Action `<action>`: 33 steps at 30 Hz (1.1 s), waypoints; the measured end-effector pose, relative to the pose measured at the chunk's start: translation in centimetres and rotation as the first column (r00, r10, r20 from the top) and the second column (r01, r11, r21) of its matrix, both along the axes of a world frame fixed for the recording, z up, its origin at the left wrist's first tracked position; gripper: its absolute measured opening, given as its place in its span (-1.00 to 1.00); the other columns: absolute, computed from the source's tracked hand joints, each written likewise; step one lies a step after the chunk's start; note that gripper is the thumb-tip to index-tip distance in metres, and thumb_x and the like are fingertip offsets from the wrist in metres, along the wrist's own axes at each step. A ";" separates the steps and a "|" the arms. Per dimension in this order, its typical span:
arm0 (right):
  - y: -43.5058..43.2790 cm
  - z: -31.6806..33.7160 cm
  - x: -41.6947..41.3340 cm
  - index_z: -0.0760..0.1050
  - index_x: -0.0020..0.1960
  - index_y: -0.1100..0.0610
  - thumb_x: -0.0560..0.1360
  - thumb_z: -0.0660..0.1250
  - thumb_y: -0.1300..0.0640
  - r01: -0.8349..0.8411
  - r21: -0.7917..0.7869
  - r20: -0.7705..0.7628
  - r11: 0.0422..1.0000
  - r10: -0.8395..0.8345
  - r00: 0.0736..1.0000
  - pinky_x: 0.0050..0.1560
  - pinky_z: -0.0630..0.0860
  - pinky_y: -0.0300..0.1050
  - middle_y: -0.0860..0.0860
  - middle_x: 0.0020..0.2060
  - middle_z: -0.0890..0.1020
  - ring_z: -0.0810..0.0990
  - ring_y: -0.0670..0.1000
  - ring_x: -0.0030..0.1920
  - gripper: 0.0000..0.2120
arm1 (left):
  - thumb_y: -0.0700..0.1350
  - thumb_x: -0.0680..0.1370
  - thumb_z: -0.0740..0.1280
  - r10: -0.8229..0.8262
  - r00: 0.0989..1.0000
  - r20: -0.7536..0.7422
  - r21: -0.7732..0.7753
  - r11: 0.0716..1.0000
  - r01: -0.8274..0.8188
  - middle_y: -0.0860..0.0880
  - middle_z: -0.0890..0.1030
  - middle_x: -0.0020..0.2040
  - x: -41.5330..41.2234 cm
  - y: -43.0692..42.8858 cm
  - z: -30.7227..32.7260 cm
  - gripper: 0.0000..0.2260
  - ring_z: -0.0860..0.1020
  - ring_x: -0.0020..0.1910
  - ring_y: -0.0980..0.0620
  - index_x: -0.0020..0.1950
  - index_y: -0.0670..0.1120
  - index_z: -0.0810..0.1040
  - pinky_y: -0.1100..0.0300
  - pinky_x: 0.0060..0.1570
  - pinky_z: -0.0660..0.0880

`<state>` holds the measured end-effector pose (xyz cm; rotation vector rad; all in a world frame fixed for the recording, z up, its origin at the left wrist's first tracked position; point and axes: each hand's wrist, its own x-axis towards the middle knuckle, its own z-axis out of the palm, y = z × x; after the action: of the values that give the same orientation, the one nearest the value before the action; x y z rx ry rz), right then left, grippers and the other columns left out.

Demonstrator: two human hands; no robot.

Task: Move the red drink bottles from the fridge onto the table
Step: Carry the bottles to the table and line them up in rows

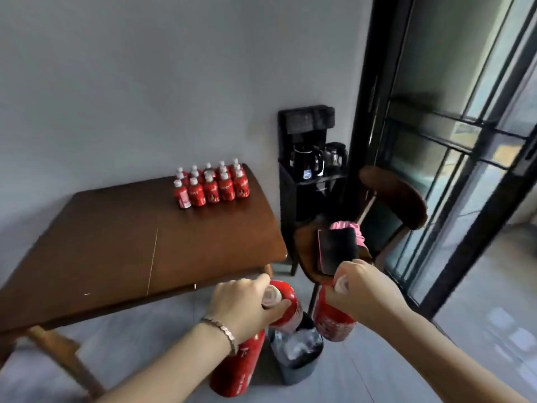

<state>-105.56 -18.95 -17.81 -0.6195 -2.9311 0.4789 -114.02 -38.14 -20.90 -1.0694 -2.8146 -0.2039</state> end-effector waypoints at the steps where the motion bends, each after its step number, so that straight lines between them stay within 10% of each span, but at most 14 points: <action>1: -0.2 -0.2 -2.4 0.49 -0.18 0.00 0.40 0.28 -0.01 -0.033 -0.001 0.005 0.999 0.033 0.999 -0.30 0.39 -0.22 -0.07 -0.18 0.52 0.51 -0.01 -0.25 -0.90 | 0.43 0.38 0.07 0.048 0.999 0.015 -0.009 0.999 -0.048 0.02 0.64 -0.17 -1.7 -0.6 -0.3 -0.58 0.60 -0.12 -0.07 -0.24 0.07 0.21 0.15 -0.28 0.26; 16: -1.0 -4.8 -36.4 0.49 -0.04 0.01 0.43 0.34 -0.07 -0.401 -0.143 0.090 0.905 0.415 0.905 -0.24 0.51 -0.22 -0.05 -0.07 0.46 0.53 -0.06 -0.19 -0.81 | 0.35 0.44 0.11 0.502 0.860 0.091 -0.054 0.865 -0.499 0.09 0.44 -0.33 -27.4 -5.5 -2.5 -0.65 0.43 -0.35 0.02 -0.19 0.07 0.23 0.23 -0.41 0.29; 33: -9.8 -14.6 -63.4 0.46 -0.06 0.02 0.45 0.34 0.01 -0.052 -0.344 0.250 0.937 0.145 0.957 -0.36 0.45 -0.25 -0.06 -0.06 0.39 0.53 -0.05 -0.22 -0.87 | 0.34 0.45 0.13 0.223 0.949 0.223 -0.150 0.970 -0.193 0.05 0.58 -0.05 -59.0 -10.8 -11.3 -0.55 0.58 -0.12 0.03 0.10 0.01 0.38 0.22 -0.33 0.30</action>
<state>-168.98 -28.72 -32.44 -0.6163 -3.1775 0.9959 -172.98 -48.98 -32.23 -0.8074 -3.1697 -0.1431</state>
